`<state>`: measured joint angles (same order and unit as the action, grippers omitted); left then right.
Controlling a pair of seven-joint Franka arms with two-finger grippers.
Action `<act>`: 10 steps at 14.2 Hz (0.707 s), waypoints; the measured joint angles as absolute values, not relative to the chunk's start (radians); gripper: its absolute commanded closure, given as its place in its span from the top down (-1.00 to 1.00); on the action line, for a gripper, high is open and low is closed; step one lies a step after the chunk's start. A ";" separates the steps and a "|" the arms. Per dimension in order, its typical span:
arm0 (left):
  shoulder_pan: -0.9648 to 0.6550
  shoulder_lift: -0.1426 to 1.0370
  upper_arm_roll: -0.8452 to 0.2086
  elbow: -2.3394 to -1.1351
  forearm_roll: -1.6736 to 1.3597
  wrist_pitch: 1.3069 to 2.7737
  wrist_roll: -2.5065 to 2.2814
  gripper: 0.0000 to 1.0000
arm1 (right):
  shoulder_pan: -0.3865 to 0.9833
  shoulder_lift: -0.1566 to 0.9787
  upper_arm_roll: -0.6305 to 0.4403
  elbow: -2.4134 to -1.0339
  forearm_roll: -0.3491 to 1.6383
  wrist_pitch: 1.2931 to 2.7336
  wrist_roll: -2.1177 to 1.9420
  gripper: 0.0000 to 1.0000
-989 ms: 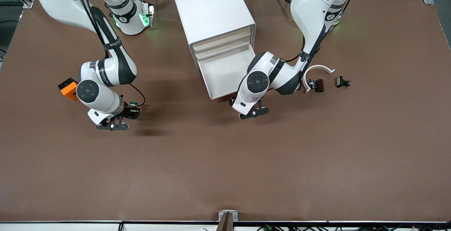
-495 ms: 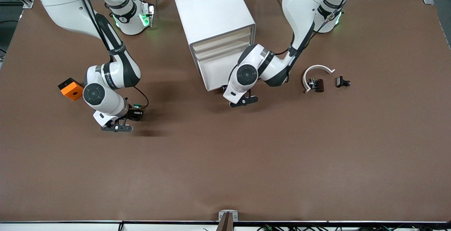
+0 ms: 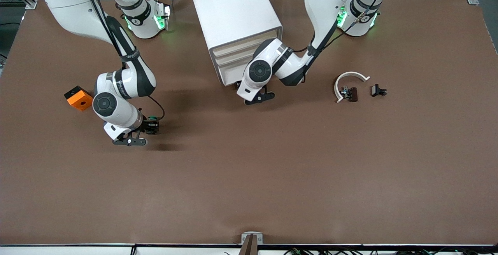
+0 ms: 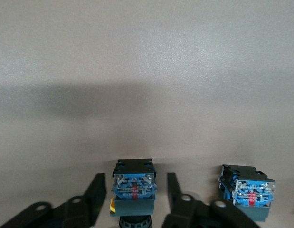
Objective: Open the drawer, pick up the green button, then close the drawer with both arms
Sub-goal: 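Set the button beside the red button while the left gripper pushes the drawer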
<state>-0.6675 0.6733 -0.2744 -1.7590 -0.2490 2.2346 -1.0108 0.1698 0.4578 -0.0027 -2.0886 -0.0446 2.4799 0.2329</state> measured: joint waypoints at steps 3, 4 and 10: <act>-0.668 0.673 -0.310 -1.776 -0.251 2.235 -1.053 1.00 | 0.169 0.442 -0.004 -2.081 -0.045 2.471 0.233 1.00; -0.668 0.673 -0.318 -1.778 -0.251 2.235 -1.066 1.00 | 0.169 0.424 -0.004 -2.076 -0.045 2.446 0.233 1.00; -0.667 0.673 -0.335 -1.778 -0.251 2.235 -1.084 1.00 | 0.169 0.204 0.001 -2.048 -0.045 2.198 0.233 1.00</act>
